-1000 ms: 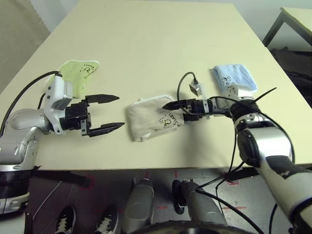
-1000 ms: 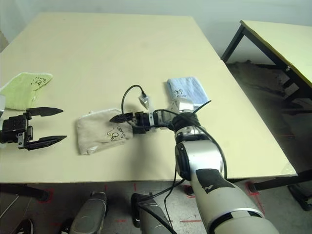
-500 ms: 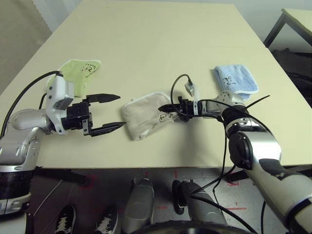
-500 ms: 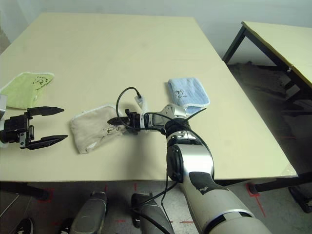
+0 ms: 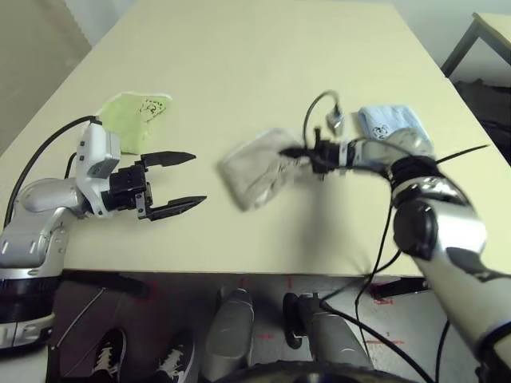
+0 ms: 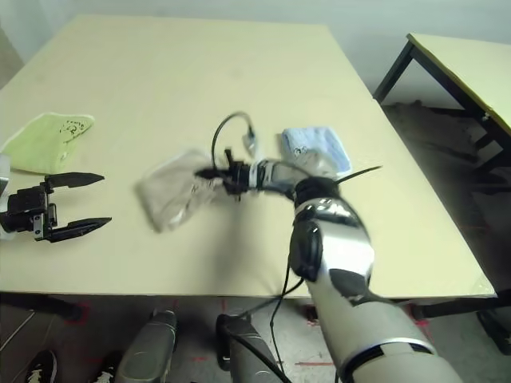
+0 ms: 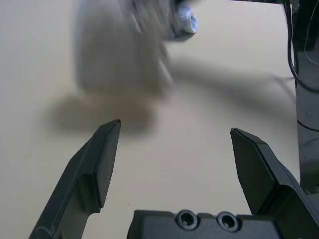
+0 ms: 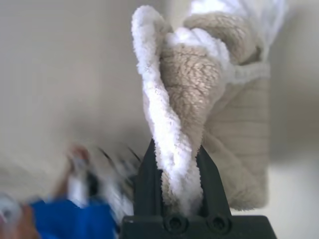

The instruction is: Fold the towel and set it aside.

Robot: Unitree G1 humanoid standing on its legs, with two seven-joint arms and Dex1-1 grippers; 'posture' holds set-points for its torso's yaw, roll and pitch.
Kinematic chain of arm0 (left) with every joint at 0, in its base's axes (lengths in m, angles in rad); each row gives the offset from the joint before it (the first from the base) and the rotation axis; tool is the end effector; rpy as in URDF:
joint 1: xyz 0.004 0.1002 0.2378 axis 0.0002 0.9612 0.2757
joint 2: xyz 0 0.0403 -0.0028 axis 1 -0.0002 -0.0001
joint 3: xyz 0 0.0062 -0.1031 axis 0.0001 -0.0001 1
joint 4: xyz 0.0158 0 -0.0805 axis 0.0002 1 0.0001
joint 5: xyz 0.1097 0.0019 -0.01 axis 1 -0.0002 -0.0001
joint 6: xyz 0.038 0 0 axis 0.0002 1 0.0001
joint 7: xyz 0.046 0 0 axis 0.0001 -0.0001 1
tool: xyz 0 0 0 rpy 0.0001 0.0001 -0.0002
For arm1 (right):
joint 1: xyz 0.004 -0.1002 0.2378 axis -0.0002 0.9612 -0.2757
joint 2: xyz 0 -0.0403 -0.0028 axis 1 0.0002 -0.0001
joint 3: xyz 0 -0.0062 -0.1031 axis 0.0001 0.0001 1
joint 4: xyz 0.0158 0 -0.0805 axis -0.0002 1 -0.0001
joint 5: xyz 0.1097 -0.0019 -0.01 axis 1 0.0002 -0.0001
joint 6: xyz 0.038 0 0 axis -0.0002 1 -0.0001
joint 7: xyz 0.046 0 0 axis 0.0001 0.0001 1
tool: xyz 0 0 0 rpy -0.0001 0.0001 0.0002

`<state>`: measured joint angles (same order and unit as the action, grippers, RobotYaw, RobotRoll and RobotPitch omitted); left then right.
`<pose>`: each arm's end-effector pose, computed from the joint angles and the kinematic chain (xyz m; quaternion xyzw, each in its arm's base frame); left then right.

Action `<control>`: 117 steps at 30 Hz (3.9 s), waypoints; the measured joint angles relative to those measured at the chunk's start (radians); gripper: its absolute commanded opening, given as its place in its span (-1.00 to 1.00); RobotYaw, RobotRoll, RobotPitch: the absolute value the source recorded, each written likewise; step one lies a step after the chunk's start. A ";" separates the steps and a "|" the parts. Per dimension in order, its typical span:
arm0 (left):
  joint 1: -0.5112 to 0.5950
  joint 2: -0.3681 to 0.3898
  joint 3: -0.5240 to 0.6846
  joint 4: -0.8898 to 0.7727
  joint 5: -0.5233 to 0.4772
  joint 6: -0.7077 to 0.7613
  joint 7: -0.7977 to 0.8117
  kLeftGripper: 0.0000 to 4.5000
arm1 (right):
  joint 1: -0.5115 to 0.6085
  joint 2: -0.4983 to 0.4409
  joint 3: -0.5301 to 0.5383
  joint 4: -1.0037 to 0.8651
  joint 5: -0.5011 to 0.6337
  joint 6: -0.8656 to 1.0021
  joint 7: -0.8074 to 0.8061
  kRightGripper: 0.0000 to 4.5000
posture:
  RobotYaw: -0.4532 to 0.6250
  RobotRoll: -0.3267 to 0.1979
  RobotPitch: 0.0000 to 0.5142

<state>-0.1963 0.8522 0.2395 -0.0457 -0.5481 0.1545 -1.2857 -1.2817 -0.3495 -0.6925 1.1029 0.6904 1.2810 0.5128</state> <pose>0.2323 0.3080 0.1911 0.1787 -0.0098 -0.5281 0.8301 0.3634 -0.1905 0.2116 0.5294 0.2582 0.4068 0.6983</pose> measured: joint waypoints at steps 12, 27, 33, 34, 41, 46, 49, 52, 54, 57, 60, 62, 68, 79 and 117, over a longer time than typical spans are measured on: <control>-0.075 -0.011 -0.030 0.055 0.015 -0.014 -0.004 1.00 | 0.004 -0.084 -0.201 -0.017 0.126 -0.398 -0.312 -0.99 | 0.11 0.25 -0.44; -0.128 -0.017 -0.055 0.110 0.020 -0.014 -0.031 1.00 | 0.168 -0.004 -0.328 -0.114 0.246 -0.927 -0.543 -0.99 | 0.08 0.25 -0.44; -0.132 -0.017 -0.057 0.111 0.022 -0.014 -0.033 1.00 | 0.198 0.025 -0.357 -0.193 0.310 -1.011 -0.642 -0.99 | 0.09 0.25 -0.42; -0.133 -0.017 -0.057 0.111 0.022 -0.014 -0.033 1.00 | 0.209 0.029 -0.359 -0.197 0.321 -1.019 -0.665 -0.99 | 0.09 0.25 -0.42; -0.134 -0.017 -0.059 0.115 0.030 -0.015 -0.035 1.00 | 0.264 0.112 -0.358 -0.346 0.388 -1.031 -0.806 -0.99 | 0.08 0.25 -0.42; -0.134 -0.021 -0.064 0.119 0.036 -0.022 -0.039 1.00 | 0.274 0.171 -0.333 -0.469 0.428 -1.002 -0.877 -0.99 | 0.08 0.25 -0.43; -0.136 -0.024 -0.067 0.120 0.038 -0.023 -0.041 1.00 | 0.276 0.184 -0.312 -0.507 0.443 -1.001 -0.902 -0.99 | 0.07 0.25 -0.44; -0.139 -0.024 -0.067 0.121 0.039 -0.024 -0.048 1.00 | 0.274 0.190 -0.301 -0.548 0.454 -1.005 -0.923 -0.99 | 0.06 0.25 -0.46; -0.140 -0.024 -0.067 0.122 0.039 -0.026 -0.049 1.00 | 0.274 0.201 -0.295 -0.570 0.458 -1.015 -0.941 -0.99 | 0.06 0.25 -0.46; -0.143 -0.025 -0.071 0.123 0.040 -0.026 -0.053 1.00 | 0.274 0.237 -0.284 -0.613 0.463 -1.047 -0.968 -0.99 | 0.05 0.25 -0.47; -0.146 -0.030 -0.076 0.123 0.040 -0.026 -0.055 1.00 | 0.275 0.266 -0.271 -0.643 0.479 -1.075 -0.989 -0.99 | 0.05 0.25 -0.47; -0.146 -0.030 -0.084 0.123 0.041 -0.027 -0.058 1.00 | 0.275 0.282 -0.266 -0.661 0.489 -1.087 -0.998 -0.99 | 0.05 0.25 -0.47; -0.146 -0.031 -0.089 0.123 0.041 -0.031 -0.065 1.00 | 0.279 0.332 -0.212 -0.721 0.520 -1.073 -0.998 -0.99 | 0.05 0.25 -0.48; -0.146 -0.031 -0.089 0.125 0.041 -0.033 -0.066 1.00 | 0.346 0.347 -0.181 -0.722 0.526 -1.088 -0.961 -0.99 | 0.07 0.25 -0.48; -0.132 -0.040 -0.096 0.144 0.048 -0.054 -0.045 1.00 | 0.684 -0.045 0.115 -1.132 0.360 -0.639 -1.198 0.98 | 0.01 0.25 -0.41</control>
<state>-0.3278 0.8123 0.1435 0.0985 -0.5002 0.1005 -1.3308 -0.5980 -0.3950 -0.5772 -0.0290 1.0508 0.6417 -0.6849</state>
